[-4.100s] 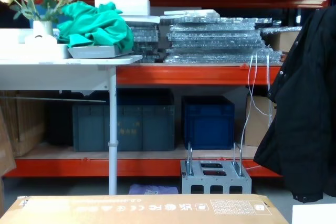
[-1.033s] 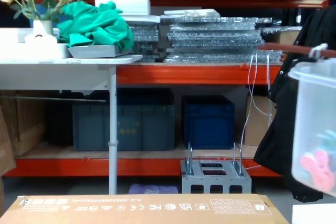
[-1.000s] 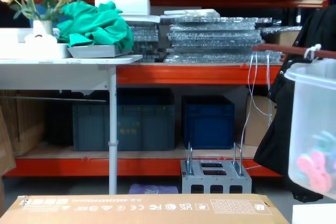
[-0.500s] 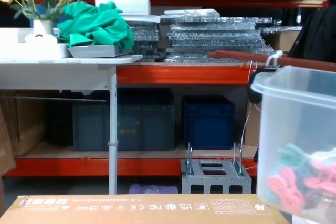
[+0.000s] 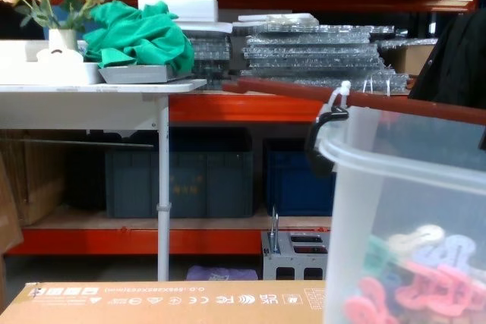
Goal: Use one hand to grasp the basket and place it at the designated location.
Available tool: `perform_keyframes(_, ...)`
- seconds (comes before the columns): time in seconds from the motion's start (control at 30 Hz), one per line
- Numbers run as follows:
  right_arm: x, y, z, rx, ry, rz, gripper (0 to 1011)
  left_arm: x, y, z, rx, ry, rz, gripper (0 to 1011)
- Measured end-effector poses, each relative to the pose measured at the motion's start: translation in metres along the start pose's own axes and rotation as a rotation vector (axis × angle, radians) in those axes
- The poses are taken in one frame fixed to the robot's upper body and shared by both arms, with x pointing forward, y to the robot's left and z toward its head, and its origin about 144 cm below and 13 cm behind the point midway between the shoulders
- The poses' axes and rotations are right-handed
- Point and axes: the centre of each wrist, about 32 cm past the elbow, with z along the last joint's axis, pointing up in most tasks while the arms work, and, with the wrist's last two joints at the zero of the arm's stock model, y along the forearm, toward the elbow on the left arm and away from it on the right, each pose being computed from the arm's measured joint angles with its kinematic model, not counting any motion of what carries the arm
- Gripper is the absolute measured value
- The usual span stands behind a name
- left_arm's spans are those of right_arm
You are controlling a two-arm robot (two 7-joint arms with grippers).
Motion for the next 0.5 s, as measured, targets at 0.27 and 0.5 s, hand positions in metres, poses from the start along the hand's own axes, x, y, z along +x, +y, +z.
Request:
perform_keyframes(0.27,0.017,0.013,0.017,0.035,-0.123,0.023,240,0.000,0.000,0.000,0.000,0.000,0.000,0)
perform_keyframes(0.5,0.028,0.031,0.033,0.073,-0.219,0.051,241,0.000,0.000,0.000,0.000,-0.001,0.000,0)
